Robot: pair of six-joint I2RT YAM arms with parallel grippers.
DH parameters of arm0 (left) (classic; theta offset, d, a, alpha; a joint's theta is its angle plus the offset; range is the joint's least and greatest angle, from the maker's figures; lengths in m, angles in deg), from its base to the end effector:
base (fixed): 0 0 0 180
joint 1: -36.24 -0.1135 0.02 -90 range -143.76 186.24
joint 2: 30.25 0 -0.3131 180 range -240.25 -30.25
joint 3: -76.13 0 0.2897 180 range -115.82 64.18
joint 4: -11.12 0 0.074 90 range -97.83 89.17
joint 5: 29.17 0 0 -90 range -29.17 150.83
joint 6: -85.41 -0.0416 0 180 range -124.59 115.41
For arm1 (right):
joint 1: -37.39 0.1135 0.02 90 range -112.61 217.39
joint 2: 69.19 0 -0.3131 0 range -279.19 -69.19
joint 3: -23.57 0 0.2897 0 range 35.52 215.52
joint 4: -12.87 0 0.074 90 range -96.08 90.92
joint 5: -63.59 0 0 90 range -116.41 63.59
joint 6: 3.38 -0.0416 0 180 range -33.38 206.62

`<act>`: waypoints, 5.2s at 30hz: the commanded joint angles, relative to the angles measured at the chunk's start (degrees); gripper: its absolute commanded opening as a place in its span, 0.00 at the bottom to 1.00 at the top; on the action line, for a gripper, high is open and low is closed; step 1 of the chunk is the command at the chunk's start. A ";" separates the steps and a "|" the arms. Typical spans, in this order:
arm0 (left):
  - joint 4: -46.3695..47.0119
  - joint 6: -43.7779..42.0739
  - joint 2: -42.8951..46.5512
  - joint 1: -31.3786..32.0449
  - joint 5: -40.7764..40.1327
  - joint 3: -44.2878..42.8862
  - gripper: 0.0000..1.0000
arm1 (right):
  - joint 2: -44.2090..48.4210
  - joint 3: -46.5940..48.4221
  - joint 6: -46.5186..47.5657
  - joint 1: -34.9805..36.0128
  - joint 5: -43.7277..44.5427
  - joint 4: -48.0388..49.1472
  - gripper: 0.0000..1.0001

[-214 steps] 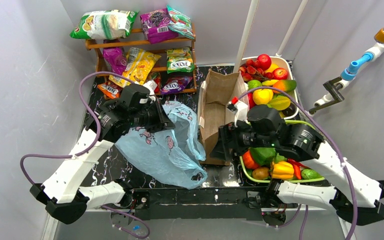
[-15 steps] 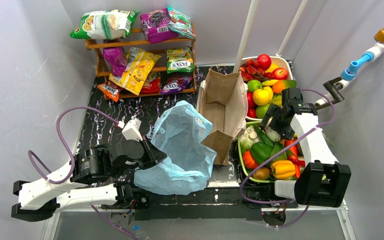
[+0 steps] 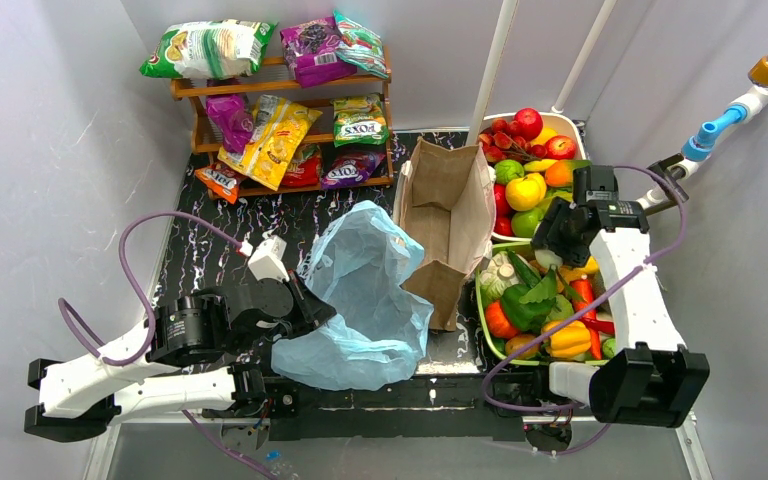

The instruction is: Place the food into the grocery bag and tie it

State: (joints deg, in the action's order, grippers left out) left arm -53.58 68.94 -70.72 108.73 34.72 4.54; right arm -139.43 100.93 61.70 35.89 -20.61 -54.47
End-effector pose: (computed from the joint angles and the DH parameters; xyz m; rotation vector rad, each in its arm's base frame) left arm 0.0543 -0.1114 0.4049 -0.3004 2.2482 -1.0022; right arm 0.2587 -0.0110 0.3439 0.6313 2.5356 0.0114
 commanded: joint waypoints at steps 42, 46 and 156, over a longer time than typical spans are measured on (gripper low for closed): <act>1.96 1.96 0.42 -0.27 -2.15 1.64 0.00 | 1.95 33.88 -16.84 53.55 -27.29 11.23 0.25; 1.44 2.31 1.19 -0.25 -2.69 1.96 0.00 | -2.90 35.30 -17.31 56.78 -23.02 5.04 0.27; -3.61 7.25 11.41 -0.32 -4.35 8.39 0.00 | 18.30 -10.09 -10.61 -4.23 5.46 2.19 0.85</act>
State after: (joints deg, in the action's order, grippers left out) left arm -54.41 75.57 -59.84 108.73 31.66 12.74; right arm -120.46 92.53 49.61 33.64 -12.35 -58.93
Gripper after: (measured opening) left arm 0.008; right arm 0.856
